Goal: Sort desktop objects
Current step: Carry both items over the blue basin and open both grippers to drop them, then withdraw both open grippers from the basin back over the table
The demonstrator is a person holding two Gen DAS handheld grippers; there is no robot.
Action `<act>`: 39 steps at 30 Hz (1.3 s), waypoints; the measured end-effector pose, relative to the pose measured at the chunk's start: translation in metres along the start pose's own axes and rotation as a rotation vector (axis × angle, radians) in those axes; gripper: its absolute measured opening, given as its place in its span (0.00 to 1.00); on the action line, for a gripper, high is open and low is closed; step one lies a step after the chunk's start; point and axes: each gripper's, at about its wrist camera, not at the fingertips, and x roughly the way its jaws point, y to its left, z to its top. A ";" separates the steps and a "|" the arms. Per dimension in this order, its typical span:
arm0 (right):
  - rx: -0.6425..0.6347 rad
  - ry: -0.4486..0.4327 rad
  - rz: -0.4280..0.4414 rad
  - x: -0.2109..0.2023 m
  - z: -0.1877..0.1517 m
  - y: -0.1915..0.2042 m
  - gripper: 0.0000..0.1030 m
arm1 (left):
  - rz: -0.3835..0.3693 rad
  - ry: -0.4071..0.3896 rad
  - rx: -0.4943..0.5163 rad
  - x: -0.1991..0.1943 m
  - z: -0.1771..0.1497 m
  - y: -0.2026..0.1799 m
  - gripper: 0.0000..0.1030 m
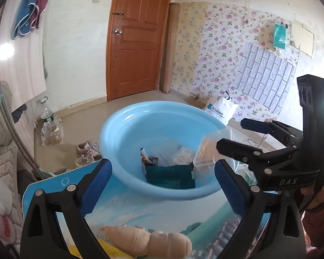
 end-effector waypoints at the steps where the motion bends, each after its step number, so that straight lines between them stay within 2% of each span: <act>1: 0.002 0.001 0.002 -0.002 0.000 0.001 0.95 | 0.002 0.002 -0.008 -0.003 -0.003 0.002 0.94; 12: 0.011 0.041 0.019 -0.012 -0.024 0.012 0.95 | 0.037 0.032 -0.041 -0.033 -0.033 0.007 1.00; 17: 0.022 0.054 0.028 -0.021 -0.034 0.017 0.95 | 0.066 0.038 -0.017 -0.045 -0.044 0.003 1.00; 25: 0.035 0.089 0.022 -0.034 -0.056 0.017 0.95 | 0.043 0.035 -0.043 -0.056 -0.055 -0.001 1.00; 29: 0.051 0.102 0.009 -0.039 -0.066 0.012 0.95 | 0.061 0.016 -0.013 -0.063 -0.059 -0.007 1.00; 39: 0.078 0.093 0.002 -0.048 -0.076 0.009 0.95 | 0.074 0.040 -0.016 -0.067 -0.071 -0.012 1.00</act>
